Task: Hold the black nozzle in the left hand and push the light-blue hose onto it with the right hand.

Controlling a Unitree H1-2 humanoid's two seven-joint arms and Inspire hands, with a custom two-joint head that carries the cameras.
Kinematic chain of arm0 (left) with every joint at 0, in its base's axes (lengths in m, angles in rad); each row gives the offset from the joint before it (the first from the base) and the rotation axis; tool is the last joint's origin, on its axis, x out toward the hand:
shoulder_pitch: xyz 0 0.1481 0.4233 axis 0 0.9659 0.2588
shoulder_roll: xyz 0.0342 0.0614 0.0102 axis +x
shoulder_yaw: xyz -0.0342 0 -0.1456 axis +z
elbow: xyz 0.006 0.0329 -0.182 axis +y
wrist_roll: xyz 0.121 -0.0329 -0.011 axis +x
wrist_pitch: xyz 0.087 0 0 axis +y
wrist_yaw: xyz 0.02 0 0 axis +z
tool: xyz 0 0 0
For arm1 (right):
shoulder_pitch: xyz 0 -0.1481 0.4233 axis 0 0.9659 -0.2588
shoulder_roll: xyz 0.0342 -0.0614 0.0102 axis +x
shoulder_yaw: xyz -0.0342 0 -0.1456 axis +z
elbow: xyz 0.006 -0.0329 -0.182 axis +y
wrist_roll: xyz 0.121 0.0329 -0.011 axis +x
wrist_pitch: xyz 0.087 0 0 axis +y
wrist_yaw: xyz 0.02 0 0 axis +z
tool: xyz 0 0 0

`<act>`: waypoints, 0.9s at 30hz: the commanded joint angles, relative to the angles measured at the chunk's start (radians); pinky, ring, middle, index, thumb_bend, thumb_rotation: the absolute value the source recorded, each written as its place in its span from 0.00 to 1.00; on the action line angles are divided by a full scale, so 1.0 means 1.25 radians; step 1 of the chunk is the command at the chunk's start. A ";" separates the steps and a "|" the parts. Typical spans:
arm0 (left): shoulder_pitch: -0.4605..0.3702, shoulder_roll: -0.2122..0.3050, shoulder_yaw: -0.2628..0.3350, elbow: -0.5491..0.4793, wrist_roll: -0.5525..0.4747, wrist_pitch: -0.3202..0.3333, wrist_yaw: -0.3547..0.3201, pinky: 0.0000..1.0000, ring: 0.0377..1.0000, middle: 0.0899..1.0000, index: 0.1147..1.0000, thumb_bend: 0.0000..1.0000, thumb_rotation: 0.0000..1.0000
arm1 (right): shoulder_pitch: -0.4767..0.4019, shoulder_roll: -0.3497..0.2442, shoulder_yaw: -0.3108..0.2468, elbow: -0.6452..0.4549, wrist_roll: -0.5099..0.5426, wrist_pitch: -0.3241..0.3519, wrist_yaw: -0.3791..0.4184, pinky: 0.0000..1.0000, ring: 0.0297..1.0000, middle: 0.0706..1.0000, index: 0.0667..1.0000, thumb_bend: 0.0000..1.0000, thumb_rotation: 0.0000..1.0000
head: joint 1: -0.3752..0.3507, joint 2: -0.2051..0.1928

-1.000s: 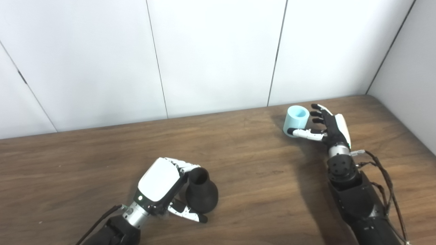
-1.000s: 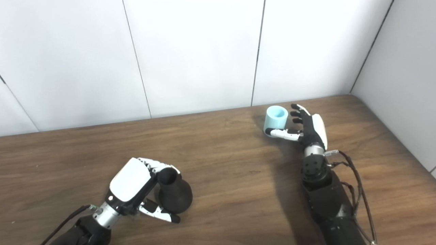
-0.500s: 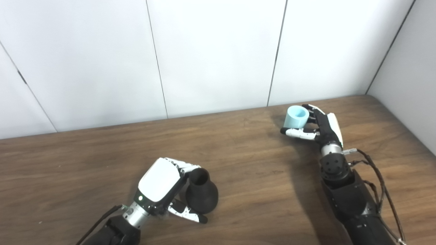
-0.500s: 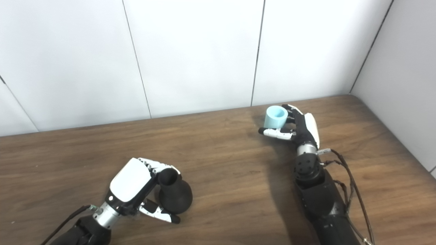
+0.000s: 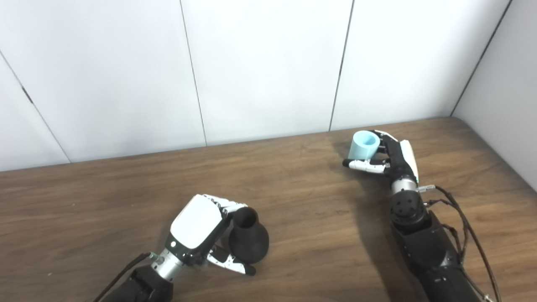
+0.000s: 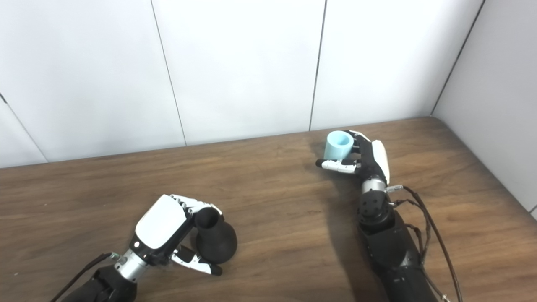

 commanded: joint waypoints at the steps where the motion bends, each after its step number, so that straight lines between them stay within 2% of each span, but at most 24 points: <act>1: 0.195 -0.018 -0.063 0.132 0.001 -0.017 0.042 0.25 0.30 0.35 0.47 0.51 0.00 | -0.045 0.017 -0.002 0.005 -0.002 -0.046 -0.021 0.53 0.59 0.61 0.61 0.83 0.07 | 0.000 0.001; 2: 0.195 -0.018 -0.061 0.131 0.001 -0.017 0.038 0.26 0.30 0.36 0.47 0.51 0.00 | -0.046 0.020 -0.005 0.010 -0.003 -0.051 -0.032 0.48 0.54 0.57 0.53 0.68 0.10 | 0.000 0.001; 3: 0.196 -0.017 -0.061 0.130 0.001 -0.017 0.037 0.26 0.31 0.36 0.47 0.51 0.00 | -0.047 0.022 -0.007 0.014 -0.004 -0.059 -0.040 0.44 0.49 0.51 0.49 0.61 0.05 | 0.001 0.002; 4: 0.196 -0.017 -0.060 0.128 0.002 -0.017 0.035 0.26 0.31 0.36 0.47 0.51 0.00 | -0.047 0.024 -0.008 0.018 -0.004 -0.065 -0.048 0.40 0.45 0.47 0.47 0.56 0.02 | 0.001 0.002; 6: 0.196 -0.017 -0.060 0.128 0.001 -0.017 0.035 0.26 0.31 0.36 0.47 0.52 0.00 | -0.048 0.026 -0.009 0.025 -0.009 -0.075 -0.060 0.38 0.41 0.43 0.48 0.53 0.00 | 0.001 0.002; 12: 0.195 -0.017 -0.060 0.126 0.005 -0.017 0.036 0.25 0.30 0.36 0.47 0.51 0.00 | -0.046 0.026 -0.007 0.034 -0.009 -0.092 -0.075 0.38 0.41 0.41 0.49 0.52 0.00 | 0.000 0.002; 21: 0.193 -0.017 -0.065 0.133 0.001 -0.017 0.037 0.26 0.30 0.36 0.47 0.51 0.00 | -0.038 0.028 -0.004 0.023 -0.011 -0.070 -0.073 0.38 0.42 0.42 0.49 0.52 0.00 | 0.000 0.003; 24: 0.192 -0.017 -0.068 0.136 0.002 -0.017 0.041 0.24 0.27 0.35 0.46 0.51 0.00 | -0.036 0.028 -0.003 0.019 -0.009 -0.074 -0.070 0.39 0.42 0.42 0.48 0.52 0.00 | 0.001 0.003; 27: 0.190 -0.021 -0.068 0.142 0.005 -0.017 0.042 0.25 0.29 0.35 0.47 0.51 0.00 | -0.029 0.029 -0.002 -0.011 -0.004 -0.066 -0.058 0.39 0.42 0.42 0.48 0.52 0.00 | 0.004 0.004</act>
